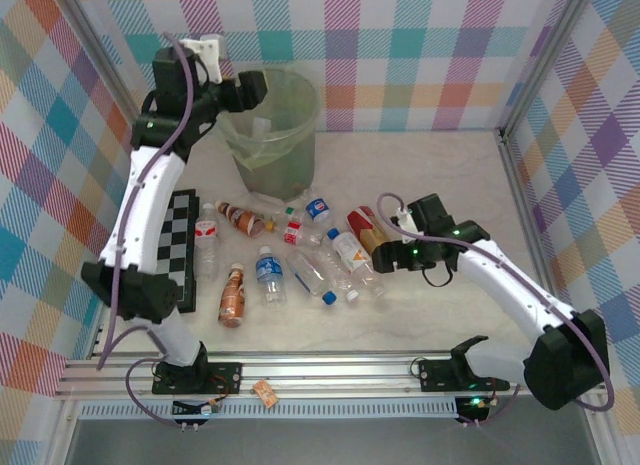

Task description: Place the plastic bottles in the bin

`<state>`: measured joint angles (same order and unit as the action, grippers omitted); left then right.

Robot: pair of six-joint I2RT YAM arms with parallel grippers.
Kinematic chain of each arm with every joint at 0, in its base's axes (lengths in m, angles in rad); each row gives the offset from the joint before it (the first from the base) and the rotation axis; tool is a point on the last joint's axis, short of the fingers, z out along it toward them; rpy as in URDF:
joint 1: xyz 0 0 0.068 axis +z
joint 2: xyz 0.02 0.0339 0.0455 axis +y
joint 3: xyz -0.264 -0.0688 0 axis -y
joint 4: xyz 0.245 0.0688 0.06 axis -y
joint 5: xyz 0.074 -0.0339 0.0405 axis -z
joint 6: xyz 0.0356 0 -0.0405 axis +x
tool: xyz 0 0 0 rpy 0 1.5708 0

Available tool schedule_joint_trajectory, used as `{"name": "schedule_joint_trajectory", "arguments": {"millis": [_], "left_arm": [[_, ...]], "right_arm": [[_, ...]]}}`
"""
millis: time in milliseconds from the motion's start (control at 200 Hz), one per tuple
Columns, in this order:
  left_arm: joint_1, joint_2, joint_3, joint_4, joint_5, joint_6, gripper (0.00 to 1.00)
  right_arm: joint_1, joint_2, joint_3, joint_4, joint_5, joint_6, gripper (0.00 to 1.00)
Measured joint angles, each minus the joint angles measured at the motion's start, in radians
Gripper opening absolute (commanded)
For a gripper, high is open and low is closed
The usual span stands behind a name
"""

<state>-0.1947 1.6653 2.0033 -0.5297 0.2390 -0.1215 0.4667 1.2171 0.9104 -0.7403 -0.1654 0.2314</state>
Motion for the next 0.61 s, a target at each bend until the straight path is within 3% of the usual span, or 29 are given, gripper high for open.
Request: {"name": "schedule_joint_trajectory", "arguments": {"millis": [250,605], "left_arm": [[-0.005,-0.311,-0.466,0.023,0.043,-0.094,0.84],[-0.052,-0.597,-1.011,0.108,0.127,-0.308,0.88]], "right_arm": [[0.032,0.14,0.0,0.056,-0.004,0.039,0.77],[0.039,0.275,0.0,0.172,-0.072,0.072,0.84]]}}
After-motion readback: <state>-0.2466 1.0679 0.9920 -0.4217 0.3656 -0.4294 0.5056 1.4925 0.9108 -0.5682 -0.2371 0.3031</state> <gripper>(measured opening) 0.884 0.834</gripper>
